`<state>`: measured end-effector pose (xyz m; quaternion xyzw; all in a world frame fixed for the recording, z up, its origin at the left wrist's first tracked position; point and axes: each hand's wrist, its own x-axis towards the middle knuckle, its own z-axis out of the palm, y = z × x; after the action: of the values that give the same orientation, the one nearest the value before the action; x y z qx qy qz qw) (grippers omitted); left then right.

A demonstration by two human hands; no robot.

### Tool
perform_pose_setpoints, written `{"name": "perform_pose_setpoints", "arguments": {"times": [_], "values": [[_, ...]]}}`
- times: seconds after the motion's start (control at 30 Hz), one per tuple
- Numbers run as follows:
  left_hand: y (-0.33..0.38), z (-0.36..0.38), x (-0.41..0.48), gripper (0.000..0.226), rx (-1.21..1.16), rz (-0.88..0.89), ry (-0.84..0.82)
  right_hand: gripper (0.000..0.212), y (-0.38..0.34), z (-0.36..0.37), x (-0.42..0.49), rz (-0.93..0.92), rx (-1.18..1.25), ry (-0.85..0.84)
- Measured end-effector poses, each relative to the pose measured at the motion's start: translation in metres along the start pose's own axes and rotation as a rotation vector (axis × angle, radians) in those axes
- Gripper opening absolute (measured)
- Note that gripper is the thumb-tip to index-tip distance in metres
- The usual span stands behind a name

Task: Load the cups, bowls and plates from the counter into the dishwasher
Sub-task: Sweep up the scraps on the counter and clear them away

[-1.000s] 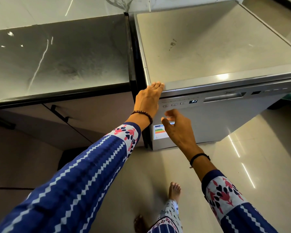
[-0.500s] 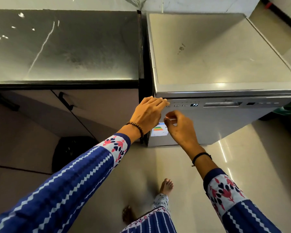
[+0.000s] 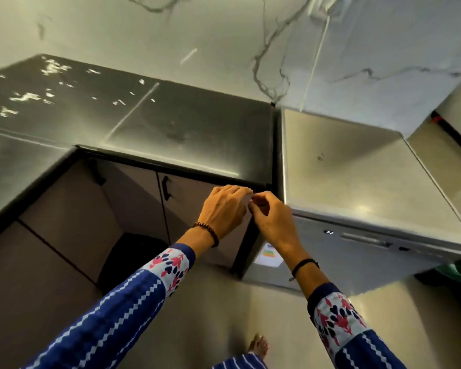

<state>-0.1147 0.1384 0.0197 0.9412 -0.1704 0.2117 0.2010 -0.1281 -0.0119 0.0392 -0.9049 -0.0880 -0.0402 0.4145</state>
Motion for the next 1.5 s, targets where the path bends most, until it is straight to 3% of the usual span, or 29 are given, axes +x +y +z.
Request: {"name": "perform_pose_setpoints", "arguments": {"times": [0.27,0.6,1.1,1.3,1.5], "values": [[-0.063,-0.058,0.008,0.034,-0.187,-0.455,0.121,0.017,-0.066,0.044,0.062,-0.166,0.048,-0.024],[-0.165,-0.073,0.053,0.033,-0.104,-0.579,0.128,0.014,-0.104,0.125,0.183,-0.289,0.119,-0.17],[-0.318,-0.087,0.1,0.035,0.005,-0.918,0.12,0.025,-0.163,0.255,0.352,-0.359,0.139,-0.438],[-0.38,-0.1,0.089,0.053,0.061,-1.058,-0.068,0.039,-0.187,0.307,0.385,-0.374,0.019,-0.545],[-0.457,-0.113,0.088,0.075,0.029,-1.098,-0.259,0.067,-0.203,0.367,0.422,-0.312,-0.141,-0.617]]}}
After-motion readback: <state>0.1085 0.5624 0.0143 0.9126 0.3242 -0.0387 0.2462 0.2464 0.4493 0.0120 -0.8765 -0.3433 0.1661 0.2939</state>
